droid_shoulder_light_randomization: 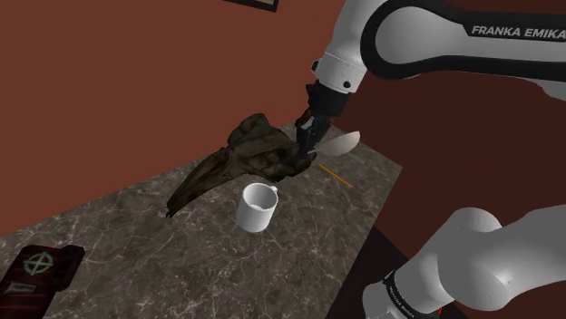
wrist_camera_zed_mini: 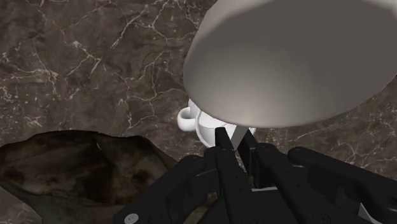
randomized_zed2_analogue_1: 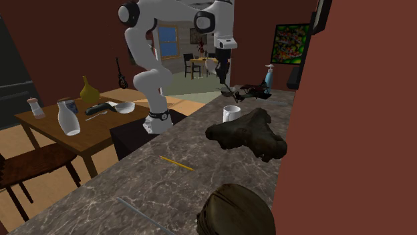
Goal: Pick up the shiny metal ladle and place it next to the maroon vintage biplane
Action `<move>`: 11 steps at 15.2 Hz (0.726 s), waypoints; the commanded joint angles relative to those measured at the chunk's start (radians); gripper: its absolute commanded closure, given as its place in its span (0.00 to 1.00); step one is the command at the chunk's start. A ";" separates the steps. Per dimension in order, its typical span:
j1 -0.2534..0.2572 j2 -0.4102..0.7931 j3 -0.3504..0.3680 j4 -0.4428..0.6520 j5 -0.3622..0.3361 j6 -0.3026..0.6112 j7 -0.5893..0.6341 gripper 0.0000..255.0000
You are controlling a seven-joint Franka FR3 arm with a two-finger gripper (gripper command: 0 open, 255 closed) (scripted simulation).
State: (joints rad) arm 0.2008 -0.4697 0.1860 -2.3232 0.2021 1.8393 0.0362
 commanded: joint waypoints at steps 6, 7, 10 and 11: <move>0.052 0.124 0.132 0.117 0.027 0.035 0.175 1.00; 0.058 0.146 0.150 0.138 0.026 0.040 0.201 1.00; 0.076 0.217 0.203 0.207 0.016 0.053 0.278 1.00; 0.082 0.243 0.220 0.232 0.009 0.056 0.305 1.00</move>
State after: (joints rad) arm 0.2746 -0.2462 0.3872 -2.1062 0.2135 1.8872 0.3117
